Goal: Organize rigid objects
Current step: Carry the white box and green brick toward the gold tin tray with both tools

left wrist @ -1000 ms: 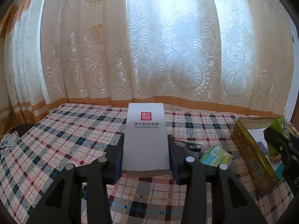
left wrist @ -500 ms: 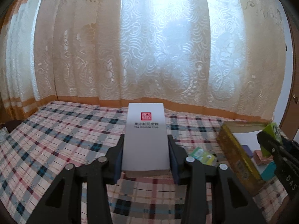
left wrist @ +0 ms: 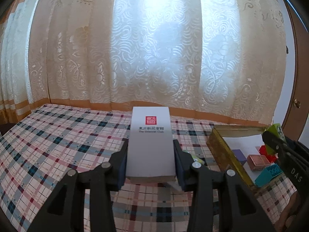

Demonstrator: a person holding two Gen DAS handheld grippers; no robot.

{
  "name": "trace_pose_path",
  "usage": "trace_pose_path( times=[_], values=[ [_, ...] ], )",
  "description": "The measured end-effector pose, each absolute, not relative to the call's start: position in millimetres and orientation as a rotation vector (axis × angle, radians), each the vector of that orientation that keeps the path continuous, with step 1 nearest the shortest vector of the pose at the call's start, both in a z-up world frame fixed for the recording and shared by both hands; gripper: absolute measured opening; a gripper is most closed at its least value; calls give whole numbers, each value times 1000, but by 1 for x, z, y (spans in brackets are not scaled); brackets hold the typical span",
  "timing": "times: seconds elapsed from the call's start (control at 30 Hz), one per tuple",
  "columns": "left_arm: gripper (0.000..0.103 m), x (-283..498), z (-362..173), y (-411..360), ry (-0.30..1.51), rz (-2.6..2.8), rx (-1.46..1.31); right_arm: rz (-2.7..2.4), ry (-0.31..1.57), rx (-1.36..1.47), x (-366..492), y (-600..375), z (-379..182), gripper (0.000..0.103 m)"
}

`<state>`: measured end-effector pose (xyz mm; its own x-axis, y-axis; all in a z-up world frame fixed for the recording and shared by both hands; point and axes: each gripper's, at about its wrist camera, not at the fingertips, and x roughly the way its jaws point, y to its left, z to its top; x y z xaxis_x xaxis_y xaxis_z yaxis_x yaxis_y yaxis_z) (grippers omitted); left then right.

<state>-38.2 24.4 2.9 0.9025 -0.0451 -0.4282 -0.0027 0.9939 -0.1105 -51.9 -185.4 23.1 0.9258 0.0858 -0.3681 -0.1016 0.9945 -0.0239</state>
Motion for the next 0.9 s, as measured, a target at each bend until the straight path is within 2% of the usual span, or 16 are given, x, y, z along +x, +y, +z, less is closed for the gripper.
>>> trace_pose_path(
  times=[0.9],
  values=[
    [41, -42, 3, -44, 449, -68, -70, 22, 356, -19, -52, -241, 32, 34]
  ],
)
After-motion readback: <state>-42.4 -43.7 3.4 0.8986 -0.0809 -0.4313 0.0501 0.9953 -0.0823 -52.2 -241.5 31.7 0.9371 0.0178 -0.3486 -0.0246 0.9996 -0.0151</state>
